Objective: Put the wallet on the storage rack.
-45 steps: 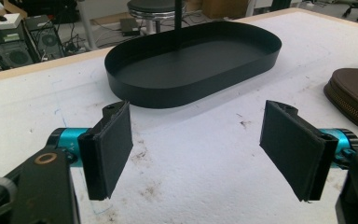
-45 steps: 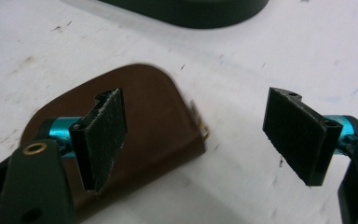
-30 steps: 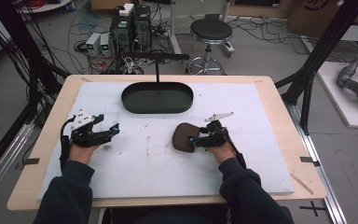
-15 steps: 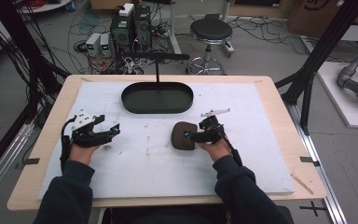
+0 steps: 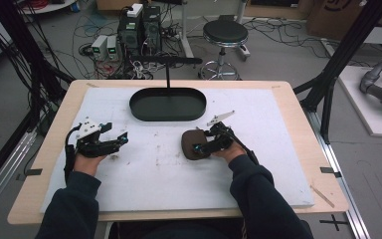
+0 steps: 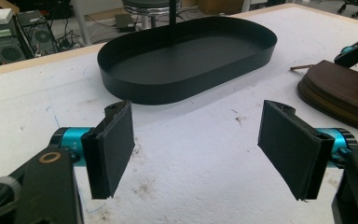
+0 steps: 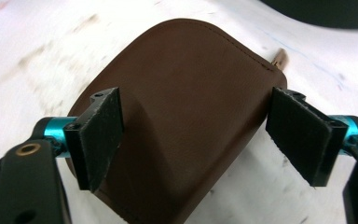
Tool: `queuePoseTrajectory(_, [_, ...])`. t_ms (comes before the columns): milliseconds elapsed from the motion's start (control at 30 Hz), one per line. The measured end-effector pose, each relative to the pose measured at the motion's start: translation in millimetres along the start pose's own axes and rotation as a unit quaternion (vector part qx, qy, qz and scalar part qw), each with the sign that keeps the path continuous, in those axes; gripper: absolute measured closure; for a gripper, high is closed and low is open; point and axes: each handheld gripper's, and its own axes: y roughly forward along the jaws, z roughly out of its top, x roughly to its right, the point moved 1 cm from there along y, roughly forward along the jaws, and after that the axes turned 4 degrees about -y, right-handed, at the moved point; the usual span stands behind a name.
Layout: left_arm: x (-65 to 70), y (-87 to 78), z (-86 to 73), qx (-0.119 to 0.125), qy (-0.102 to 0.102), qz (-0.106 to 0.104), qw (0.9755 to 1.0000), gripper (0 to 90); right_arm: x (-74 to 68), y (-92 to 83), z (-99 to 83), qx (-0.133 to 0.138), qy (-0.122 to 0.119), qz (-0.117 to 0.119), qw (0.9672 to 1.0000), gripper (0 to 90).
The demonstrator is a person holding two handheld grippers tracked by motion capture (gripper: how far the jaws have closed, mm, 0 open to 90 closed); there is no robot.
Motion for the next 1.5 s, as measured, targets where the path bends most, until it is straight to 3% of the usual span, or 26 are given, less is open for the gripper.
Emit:
queuePoseTrajectory(33, [0.0, 0.0, 0.0, 0.000, 0.000, 0.000, 1.0000, 26.7, 0.0, 0.0, 0.0, 0.000, 0.000, 0.000, 1.0000, 20.4])
queuePoseTrajectory(67, [-0.2, 0.0, -0.1, 0.000, -0.001, 0.000, 1.0000, 26.7, 3.1, -2.0, 2.7, -0.006, -0.030, 0.016, 0.9994, 23.4])
queuePoseTrajectory(167, [-0.3, 0.3, -0.6, 0.002, -0.003, 0.000, 1.0000, 26.8, 4.2, -6.0, 4.2, -0.006, -0.045, 0.024, 0.9987, 29.5])
queuePoseTrajectory(200, [-0.9, 0.4, -0.8, 0.000, -0.001, 0.000, 1.0000, 26.8, 4.0, -11.7, 3.9, 0.005, -0.024, 0.003, 0.9997, 27.2])
queuePoseTrajectory(233, [-0.9, 0.4, -0.8, 0.000, -0.001, 0.000, 1.0000, 26.8, 4.0, -11.7, 3.9, 0.005, -0.024, 0.003, 0.9997, 27.2])
queuePoseTrajectory(267, [-0.6, 0.6, -0.7, 0.000, -0.002, 0.000, 1.0000, 26.8, 3.9, -15.8, 2.3, 0.026, 0.021, -0.018, 0.9993, 21.0])
queuePoseTrajectory(300, [-0.6, 0.6, -0.7, 0.000, -0.002, 0.000, 1.0000, 26.8, 3.9, -15.8, 2.3, 0.026, 0.021, -0.018, 0.9993, 21.0])
queuePoseTrajectory(333, [-0.3, 0.2, -0.5, -0.002, 0.001, 0.000, 1.0000, 27.0, -0.3, -17.7, -1.6, 0.042, 0.057, -0.032, 0.9970, 20.5])
queuePoseTrajectory(500, [-0.2, -0.1, -0.5, -0.002, -0.001, 0.001, 1.0000, 27.0, -6.5, -6.9, -9.3, 0.035, 0.085, -0.042, 0.9949, 20.1])
queuePoseTrajectory(533, [-0.1, -0.3, -0.6, -0.001, -0.001, 0.001, 1.0000, 27.1, -4.9, -1.1, -13.5, 0.040, 0.109, -0.032, 0.9928, 17.7])
queuePoseTrajectory(667, [-0.9, 0.4, -1.1, -0.002, -0.001, 0.000, 1.0000, 27.1, 2.6, 2.6, -18.2, 0.041, 0.144, 0.005, 0.9888, 17.7])
queuePoseTrajectory(767, [-0.7, 1.0, -1.3, -0.004, 0.000, 0.000, 1.0000, 27.1, 3.8, 2.4, -18.0, 0.037, 0.133, 0.014, 0.9904, 20.2])
queuePoseTrajectory(800, [-0.1, 1.4, -1.4, -0.003, -0.001, 0.000, 1.0000, 27.2, 5.0, 2.3, -18.1, 0.040, 0.130, 0.043, 0.9899, 32.7])
queuePoseTrajectory(833, [-0.1, 1.4, -1.4, -0.003, -0.001, 0.000, 1.0000, 27.3, 5.2, 2.2, -18.4, 0.038, 0.132, 0.048, 0.9893, 33.8])
queuePoseTrajectory(1000, [-0.3, 1.7, -1.8, -0.005, -0.002, -0.001, 1.0000, 27.4, 4.8, 0.3, -17.5, 0.034, 0.141, 0.058, 0.9878, 43.0])
queuePoseTrajectory(1033, [-0.7, 1.3, -1.8, -0.006, 0.000, -0.001, 1.0000, 27.5, 4.1, -3.2, -15.9, 0.040, 0.128, 0.057, 0.9894, 53.6])
queuePoseTrajectory(1067, [-0.8, 1.2, -1.9, -0.005, -0.002, -0.001, 1.0000, 27.5, 4.0, -6.2, -14.5, 0.049, 0.119, 0.054, 0.9902, 58.4])
queuePoseTrajectory(1200, [-1.4, 0.6, -2.0, -0.005, -0.003, 0.000, 1.0000, 27.5, -3.9, -20.5, -6.0, 0.062, 0.074, 0.041, 0.9945, 67.6])
queuePoseTrajectory(1233, [-1.4, 0.6, -2.0, -0.005, -0.003, 0.000, 1.0000, 27.6, -3.9, -20.5, -6.0, 0.062, 0.074, 0.041, 0.9945, 67.6])
queuePoseTrajectory(1267, [-1.3, 0.3, -1.9, -0.004, -0.003, 0.000, 1.0000, 27.6, -10.1, -28.3, -1.0, 0.068, 0.044, 0.018, 0.9965, 70.2])
queuePoseTrajectory(1300, [-1.3, 0.3, -1.9, -0.004, -0.003, 0.000, 1.0000, 27.6, -12.1, -32.6, 0.9, 0.072, 0.029, 0.004, 0.9969, 71.2])
queuePoseTrajectory(1367, [-1.4, 0.1, -1.9, -0.004, -0.003, 0.000, 1.0000, 27.7, -14.0, -37.4, 2.7, 0.071, 0.020, -0.009, 0.9973, 72.1])
queuePoseTrajectory(1400, [-1.4, 0.3, -2.0, -0.003, -0.004, 0.000, 1.0000, 27.8, -14.2, -46.2, 5.6, 0.063, -0.003, -0.038, 0.9973, 73.2])
queuePoseTrajectory(1433, [-1.4, 0.3, -2.0, -0.003, -0.004, 0.000, 1.0000, 27.8, -14.2, -46.2, 5.6, 0.063, -0.003, -0.038, 0.9973, 73.2])
queuePoseTrajectory(1500, [-1.6, 0.5, -2.0, -0.004, -0.002, 0.001, 1.0000, 27.8, -12.4, -56.7, 7.3, 0.056, -0.024, -0.062, 0.9962, 73.5])
